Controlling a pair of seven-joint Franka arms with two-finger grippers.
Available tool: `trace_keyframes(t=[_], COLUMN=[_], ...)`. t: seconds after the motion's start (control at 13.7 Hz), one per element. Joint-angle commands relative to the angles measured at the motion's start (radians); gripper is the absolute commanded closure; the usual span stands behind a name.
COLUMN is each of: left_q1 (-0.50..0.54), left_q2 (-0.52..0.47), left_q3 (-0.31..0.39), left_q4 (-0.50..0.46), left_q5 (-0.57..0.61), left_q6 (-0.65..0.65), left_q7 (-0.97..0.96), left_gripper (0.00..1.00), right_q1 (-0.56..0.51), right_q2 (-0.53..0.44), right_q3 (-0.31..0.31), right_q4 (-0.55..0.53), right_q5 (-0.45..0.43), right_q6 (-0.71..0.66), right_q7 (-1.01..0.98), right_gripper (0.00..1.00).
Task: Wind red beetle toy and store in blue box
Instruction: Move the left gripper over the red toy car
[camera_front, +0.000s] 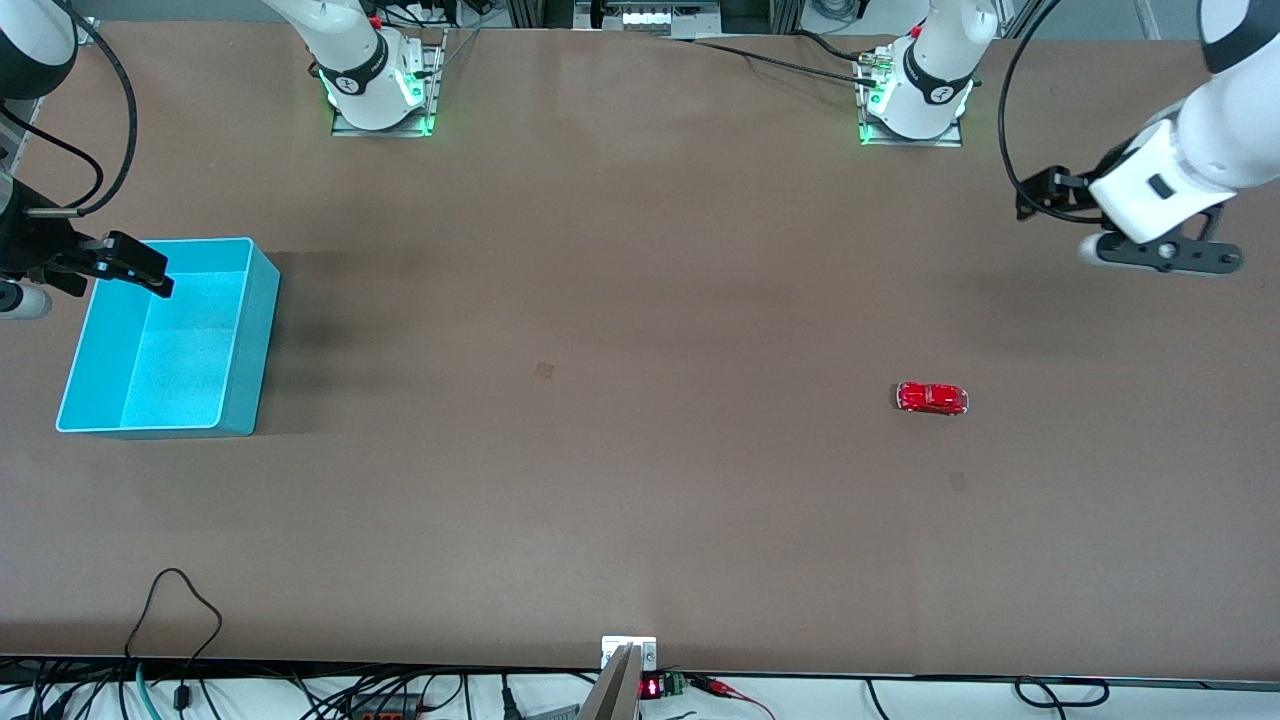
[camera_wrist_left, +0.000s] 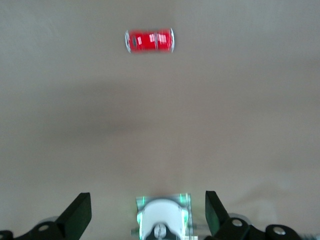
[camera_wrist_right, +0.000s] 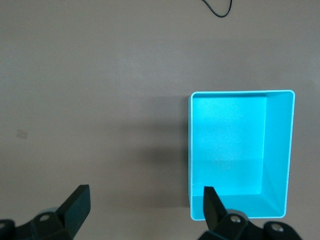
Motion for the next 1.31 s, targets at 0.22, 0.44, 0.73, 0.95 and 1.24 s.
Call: trace_keyframes(t=[0.22, 0.44, 0.73, 0.95, 1.24], left_q1=[-0.006, -0.006, 0.017, 0.016, 0.022], left_q2=[0.032, 0.051, 0.071, 0.136, 0.253], left_q3=[-0.026, -0.026, -0.024, -0.024, -0.023], left_q4=[-0.035, -0.113, -0.305, -0.379, -0.385], left_q5=[0.012, 0.018, 0.038, 0.12, 0.147], left_q6=[0.07, 0.18, 0.497, 0.748, 0.976], left_q7=[0.377, 0.572, 0.848, 1.016, 1.269], left_gripper=[0.0, 0.0, 0.0, 0.0, 0.0], right_q1=[-0.001, -0.001, -0.001, -0.002, -0.002], right_q2=[-0.025, -0.025, -0.025, -0.022, -0.024], right_q3=[0.002, 0.004, 0.004, 0.004, 0.002], right_q4=[-0.023, -0.022, -0.022, -0.022, -0.025], right_q5=[-0.008, -0.008, -0.008, 0.001, -0.003], right_q6=[0.01, 0.01, 0.011, 0.013, 0.005], right_q7=[-0.001, -0.001, -0.001, 0.002, 0.0], right_gripper=[0.0, 0.0, 0.0, 0.0, 0.0])
